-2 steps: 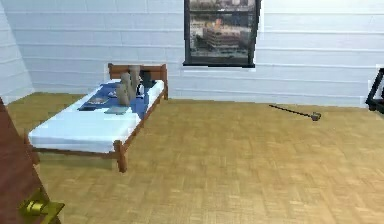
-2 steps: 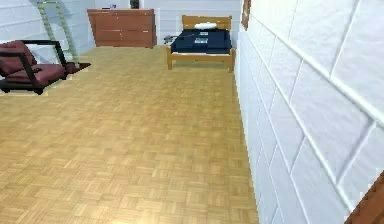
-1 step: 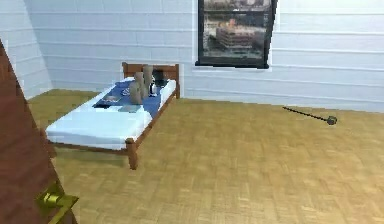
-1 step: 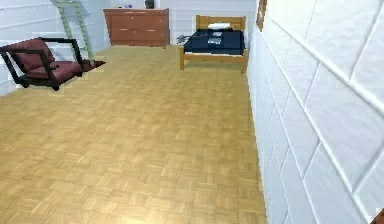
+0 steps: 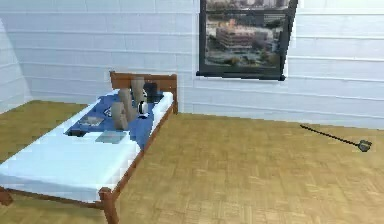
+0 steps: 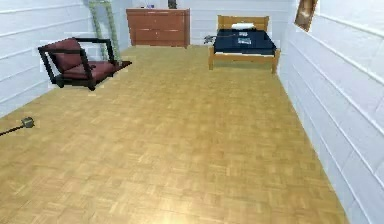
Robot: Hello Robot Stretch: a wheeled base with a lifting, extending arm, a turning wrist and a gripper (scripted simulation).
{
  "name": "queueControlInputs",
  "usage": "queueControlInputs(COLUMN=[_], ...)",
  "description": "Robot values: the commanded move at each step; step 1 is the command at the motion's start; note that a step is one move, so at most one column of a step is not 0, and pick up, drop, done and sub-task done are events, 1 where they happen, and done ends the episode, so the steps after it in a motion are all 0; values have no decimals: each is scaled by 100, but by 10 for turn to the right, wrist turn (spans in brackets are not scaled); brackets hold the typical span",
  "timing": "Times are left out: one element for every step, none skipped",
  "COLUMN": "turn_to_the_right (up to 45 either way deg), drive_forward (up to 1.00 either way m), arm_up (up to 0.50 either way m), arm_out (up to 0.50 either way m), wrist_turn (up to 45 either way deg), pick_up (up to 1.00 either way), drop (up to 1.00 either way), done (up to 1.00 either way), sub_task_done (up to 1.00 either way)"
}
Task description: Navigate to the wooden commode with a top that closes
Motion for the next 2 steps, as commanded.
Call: queueControlInputs(turn_to_the_right=[-240,0], drive_forward=[0,45], arm_up=[0,0], arm_out=[0,0], wrist_turn=[0,0], pick_up=[0,0], drop=[0,0], done=[0,0], sub_task_done=[0,0])
